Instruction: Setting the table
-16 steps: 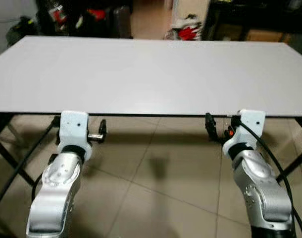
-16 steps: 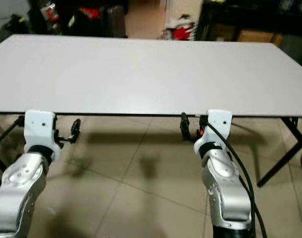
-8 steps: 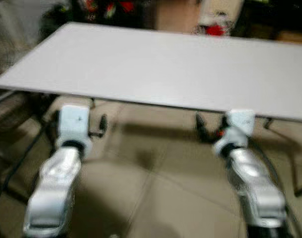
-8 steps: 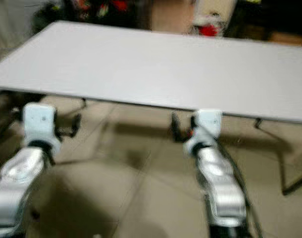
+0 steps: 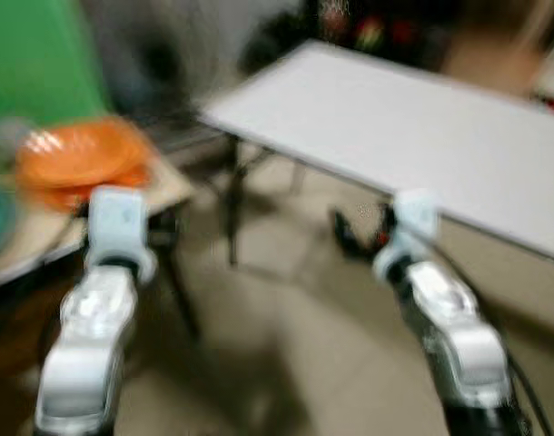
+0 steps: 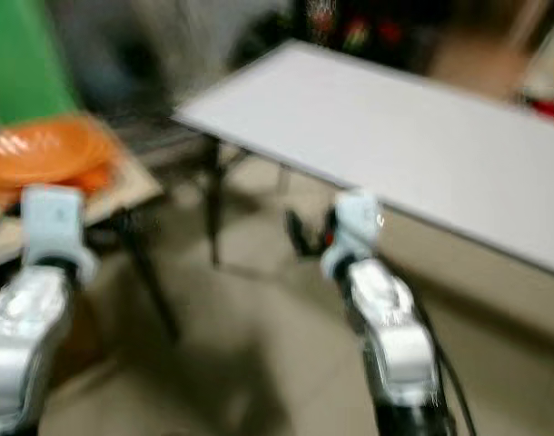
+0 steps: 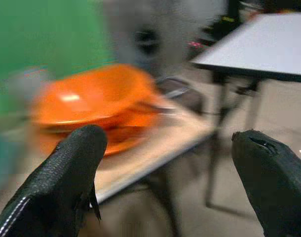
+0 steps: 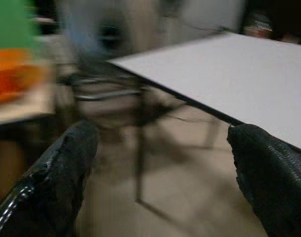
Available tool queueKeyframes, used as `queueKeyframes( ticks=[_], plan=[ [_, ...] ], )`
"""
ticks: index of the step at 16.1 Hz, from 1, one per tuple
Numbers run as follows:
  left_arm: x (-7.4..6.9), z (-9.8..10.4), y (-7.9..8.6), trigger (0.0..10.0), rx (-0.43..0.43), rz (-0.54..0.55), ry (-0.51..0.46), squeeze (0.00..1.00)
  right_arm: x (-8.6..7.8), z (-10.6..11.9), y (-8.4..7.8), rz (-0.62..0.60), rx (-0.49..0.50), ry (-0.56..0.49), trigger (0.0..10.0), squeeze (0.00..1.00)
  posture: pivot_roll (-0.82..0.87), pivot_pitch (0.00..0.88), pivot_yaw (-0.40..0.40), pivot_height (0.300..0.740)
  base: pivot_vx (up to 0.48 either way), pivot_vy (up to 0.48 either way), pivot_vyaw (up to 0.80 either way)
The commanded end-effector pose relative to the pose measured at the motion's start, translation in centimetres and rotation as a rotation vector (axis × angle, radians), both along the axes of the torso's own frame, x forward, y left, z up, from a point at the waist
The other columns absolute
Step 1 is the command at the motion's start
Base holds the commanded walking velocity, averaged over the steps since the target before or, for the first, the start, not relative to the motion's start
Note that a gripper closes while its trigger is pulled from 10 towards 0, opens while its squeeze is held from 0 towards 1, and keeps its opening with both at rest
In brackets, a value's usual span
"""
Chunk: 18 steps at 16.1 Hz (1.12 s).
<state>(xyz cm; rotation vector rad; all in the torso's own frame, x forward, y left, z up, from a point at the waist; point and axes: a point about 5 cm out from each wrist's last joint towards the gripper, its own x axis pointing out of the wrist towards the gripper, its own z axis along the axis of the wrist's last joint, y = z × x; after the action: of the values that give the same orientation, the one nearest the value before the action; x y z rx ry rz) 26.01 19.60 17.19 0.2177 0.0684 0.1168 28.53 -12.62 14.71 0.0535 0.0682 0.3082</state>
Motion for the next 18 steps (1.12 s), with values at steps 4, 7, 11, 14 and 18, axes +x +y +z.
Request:
queueKeyframes(
  ticks=[4, 7, 11, 14, 18],
  plan=[
    [0.0, 0.4, -0.6, 10.0, -0.01, -0.013, -0.013, 0.0, 0.0, -0.1, -0.3, 0.015, 0.011, 0.003, 10.0, 0.0, -0.03, 0.007, -0.019, 0.74, 0.245, 0.0, 0.8],
    [0.0, 0.5, -0.5, 10.0, -0.004, -0.011, -0.016, 0.0, 0.3, -0.2, -0.4, 0.008, -0.007, 0.001, 10.0, 0.0, -0.03, 0.009, -0.021, 0.74, 0.25, 0.0, 0.8],
    [-0.1, 0.7, -0.6, 10.0, 0.016, -0.018, -0.019, 0.0, 0.6, -0.2, -0.5, 0.021, -0.019, -0.009, 10.0, 0.0, -0.02, 0.006, -0.032, 0.74, 0.062, 0.0, 0.0],
    [-0.3, 0.7, -0.9, 10.0, 0.021, -0.022, -0.02, 0.0, 0.7, 0.0, -0.6, 0.014, -0.015, -0.018, 10.0, 0.0, -0.02, 0.001, -0.037, 0.74, 0.0, 0.0, 0.0],
    [-0.4, 1.1, -0.9, 10.0, 0.012, -0.033, -0.037, 0.0, 1.0, 1.6, -0.6, -0.004, 0.004, -0.072, 10.0, 0.0, -0.01, 0.0, -0.038, 0.74, 0.06, 0.0, 0.0]
  ],
)
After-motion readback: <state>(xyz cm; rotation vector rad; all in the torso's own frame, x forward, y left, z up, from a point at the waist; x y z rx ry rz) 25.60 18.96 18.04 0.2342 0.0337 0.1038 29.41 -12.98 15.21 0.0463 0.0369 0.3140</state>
